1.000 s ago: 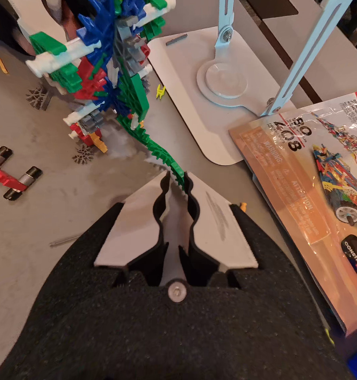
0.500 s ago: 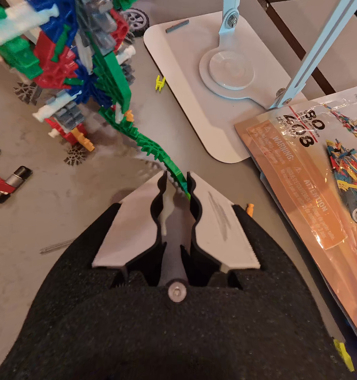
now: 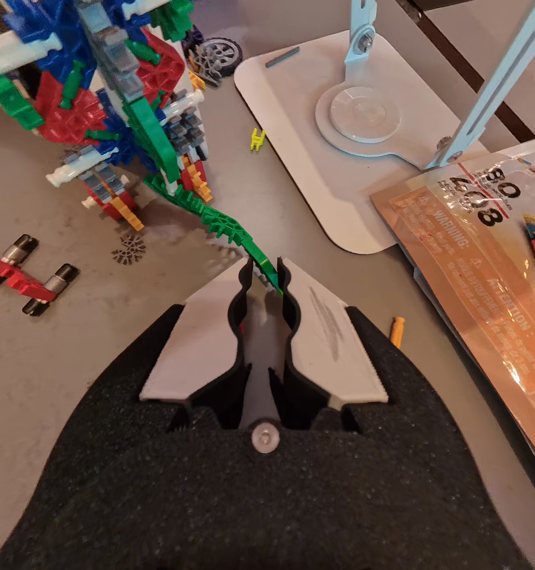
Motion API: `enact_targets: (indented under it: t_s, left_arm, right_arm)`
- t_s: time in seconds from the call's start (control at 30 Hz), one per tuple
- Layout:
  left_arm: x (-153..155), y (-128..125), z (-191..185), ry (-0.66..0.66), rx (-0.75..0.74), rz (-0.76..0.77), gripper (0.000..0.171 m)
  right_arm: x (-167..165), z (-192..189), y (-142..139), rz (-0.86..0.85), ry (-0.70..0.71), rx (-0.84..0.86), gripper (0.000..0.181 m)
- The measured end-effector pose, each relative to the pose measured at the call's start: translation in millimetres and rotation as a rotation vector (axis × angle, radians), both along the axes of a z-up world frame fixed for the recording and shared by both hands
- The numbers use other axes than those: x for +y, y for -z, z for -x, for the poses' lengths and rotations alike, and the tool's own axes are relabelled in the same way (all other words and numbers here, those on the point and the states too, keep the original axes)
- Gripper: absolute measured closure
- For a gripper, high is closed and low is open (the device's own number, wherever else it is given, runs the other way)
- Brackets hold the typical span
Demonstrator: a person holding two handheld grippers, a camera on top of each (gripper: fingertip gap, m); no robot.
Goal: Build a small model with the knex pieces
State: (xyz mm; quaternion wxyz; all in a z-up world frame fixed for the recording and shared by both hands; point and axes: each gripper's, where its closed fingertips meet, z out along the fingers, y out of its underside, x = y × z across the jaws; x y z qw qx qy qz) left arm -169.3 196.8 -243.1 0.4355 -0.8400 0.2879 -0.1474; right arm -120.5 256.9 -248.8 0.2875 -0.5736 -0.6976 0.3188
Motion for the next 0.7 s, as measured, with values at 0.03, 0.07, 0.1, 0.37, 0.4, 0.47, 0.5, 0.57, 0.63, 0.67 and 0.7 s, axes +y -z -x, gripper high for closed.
enact_targets:
  t_s: [0.03,0.07,0.1,0.37,0.4,0.47,0.5,0.57,0.63,0.67,0.7]
  left_arm:
    - [0,0,0,-0.003,0.002,-0.001,0.156]
    - [1,0,-1,-0.005,0.004,-0.002,0.156]
    - [1,0,-1,-0.007,0.008,-0.003,0.156]
    - [5,0,-3,-0.044,0.013,-0.002,0.156]
    - [6,0,-4,-0.049,0.014,-0.003,0.156]
    - [8,0,-7,-0.051,0.017,-0.005,0.156]
    - [8,0,-9,-0.047,0.021,-0.008,0.156]
    - [8,0,-13,-0.046,0.035,-0.013,0.156]
    - [9,0,-14,-0.049,0.052,-0.016,0.156]
    - [10,0,-16,-0.051,0.05,-0.017,0.156]
    - [11,-1,-18,-0.051,0.048,-0.017,0.156]
  right_arm:
    - [2,0,1,-0.008,0.014,-0.016,0.164]
    - [5,-1,1,-0.024,0.024,-0.025,0.149]
    - [6,-2,-3,-0.035,0.029,-0.021,0.142]
    - [-62,-6,-86,0.099,0.023,0.216,0.093]
    - [-67,-2,-83,0.094,0.065,0.199,0.093]
    - [-68,8,-79,0.09,0.16,0.221,0.096]
    - [-66,12,-80,0.089,0.207,0.252,0.106]
    - [-61,14,-80,0.071,0.261,0.279,0.125]
    - [-59,10,-81,0.054,0.29,0.269,0.126]
    - [-59,8,-82,0.018,0.292,0.269,0.127]
    - [-58,6,-82,-0.025,0.297,0.266,0.127]
